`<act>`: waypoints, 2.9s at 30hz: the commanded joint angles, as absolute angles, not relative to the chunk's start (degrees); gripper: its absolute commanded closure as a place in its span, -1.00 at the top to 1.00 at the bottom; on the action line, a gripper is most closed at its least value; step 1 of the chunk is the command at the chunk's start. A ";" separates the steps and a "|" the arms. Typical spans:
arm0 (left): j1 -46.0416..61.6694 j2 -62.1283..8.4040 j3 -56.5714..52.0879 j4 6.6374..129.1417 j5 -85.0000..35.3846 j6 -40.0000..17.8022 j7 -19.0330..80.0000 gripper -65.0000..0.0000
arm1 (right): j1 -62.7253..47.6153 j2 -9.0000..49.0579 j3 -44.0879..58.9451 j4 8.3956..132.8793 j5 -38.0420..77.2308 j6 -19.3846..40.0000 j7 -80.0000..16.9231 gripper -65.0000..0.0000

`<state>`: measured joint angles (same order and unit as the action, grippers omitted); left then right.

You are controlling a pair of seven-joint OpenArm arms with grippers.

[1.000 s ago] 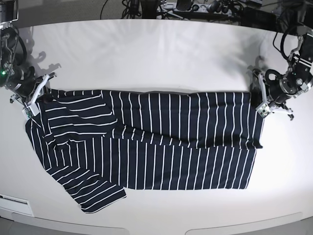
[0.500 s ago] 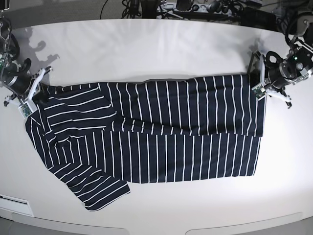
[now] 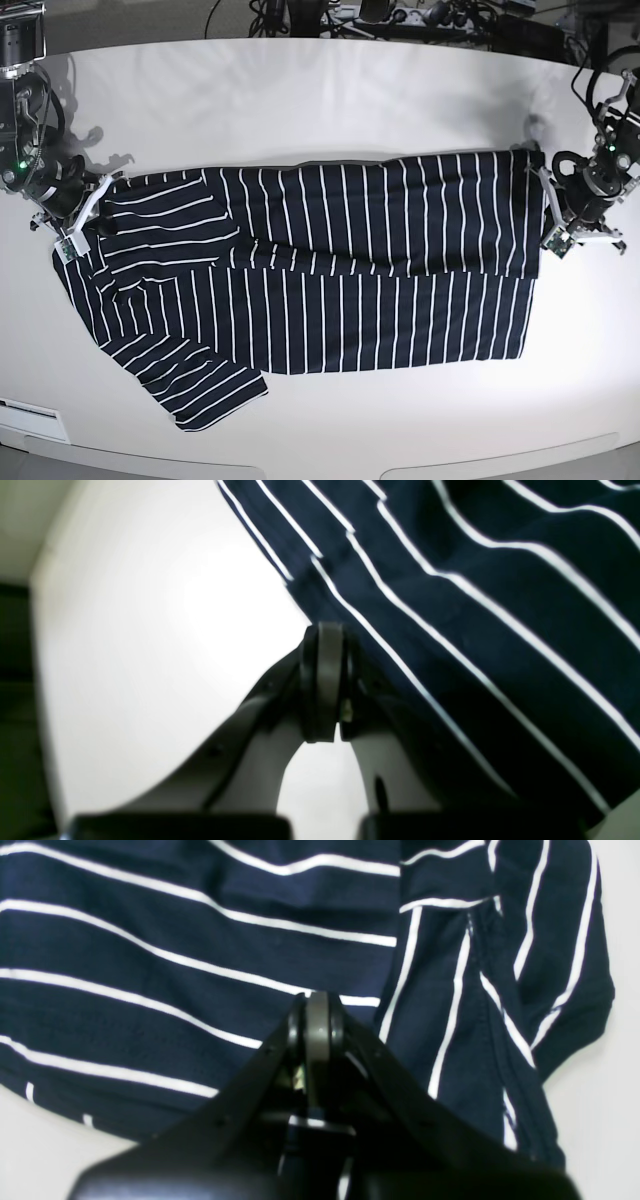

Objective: Fold the T-shirt properly
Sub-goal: 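Drag the folded shirt toward the robot with both grippers, then release the left gripper and move it to the shirt's hem corner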

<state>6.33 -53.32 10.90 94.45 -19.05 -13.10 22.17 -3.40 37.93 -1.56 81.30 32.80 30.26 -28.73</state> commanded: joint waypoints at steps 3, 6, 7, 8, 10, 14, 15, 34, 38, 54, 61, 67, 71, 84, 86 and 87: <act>5.85 -51.42 10.37 89.95 -20.36 -21.30 21.02 -1.00 | -2.52 38.94 -1.19 82.17 32.58 30.46 -31.05 -1.00; 5.89 -48.73 10.37 86.06 -19.84 -25.47 23.29 -1.00 | -2.57 38.94 -1.19 82.48 33.43 31.68 -33.89 -1.00; 5.96 -48.36 10.37 85.01 -20.05 -26.26 24.12 -1.00 | -2.74 39.05 -1.19 82.52 34.33 32.16 -34.98 -1.00; 6.26 -48.29 10.37 84.25 -20.29 -26.87 24.45 -1.00 | -3.07 39.20 -1.17 82.65 34.96 32.38 -35.44 -1.00; 7.09 -48.80 10.37 83.83 -20.21 -27.51 24.58 -1.00 | -4.14 39.97 -1.15 83.35 35.16 32.45 -35.64 -1.00; 7.27 -49.87 10.37 85.54 -20.23 -27.51 26.33 -1.00 | -6.63 42.72 -1.13 86.63 35.16 31.35 -35.66 -1.00; 7.29 -50.19 10.37 86.26 -20.36 -27.51 26.96 -1.00 | -7.46 43.57 -1.13 87.79 35.18 30.96 -35.66 -1.00; 14.09 -54.33 10.37 97.21 -28.14 -29.36 41.85 -1.00 | -25.32 46.85 6.52 96.40 35.29 30.39 -35.66 -1.00; 16.84 -54.46 10.37 100.22 -27.92 -29.21 42.17 -1.00 | -28.75 46.85 11.33 96.40 38.13 32.49 -36.12 -1.00; 22.09 -54.46 10.37 112.29 -21.63 -25.89 45.95 -1.00 | -34.76 46.83 17.26 96.42 40.66 33.67 -39.90 -1.00; 22.09 -54.46 10.37 112.29 -17.78 -23.05 49.84 -1.00 | -34.76 46.83 17.30 98.45 35.59 27.59 -40.36 -1.00; 22.06 -54.46 10.37 112.31 -16.29 -18.09 49.76 -1.00 | -34.76 46.81 17.30 101.71 36.86 25.76 -40.38 -1.00; 22.04 -54.46 10.37 112.31 -16.32 -14.11 49.34 -1.00 | -34.76 46.81 17.30 103.15 36.84 24.69 -40.40 -1.00; 22.06 -54.46 10.37 117.67 -16.25 -9.98 49.58 -1.00 | -34.59 46.83 17.30 103.18 36.93 23.77 -38.41 -1.00; 22.06 -54.46 10.37 118.69 -15.27 -9.26 49.56 -1.00 | -34.59 46.83 17.30 103.18 36.86 23.75 -38.44 -1.00; 22.04 -54.46 10.37 119.09 -14.15 -8.71 49.56 -1.00 | -34.61 46.83 17.30 103.18 36.86 23.77 -38.44 -1.00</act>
<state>22.24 -53.34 10.87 118.30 -14.52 -9.34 49.93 -34.76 45.56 16.60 102.43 36.64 24.12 -39.44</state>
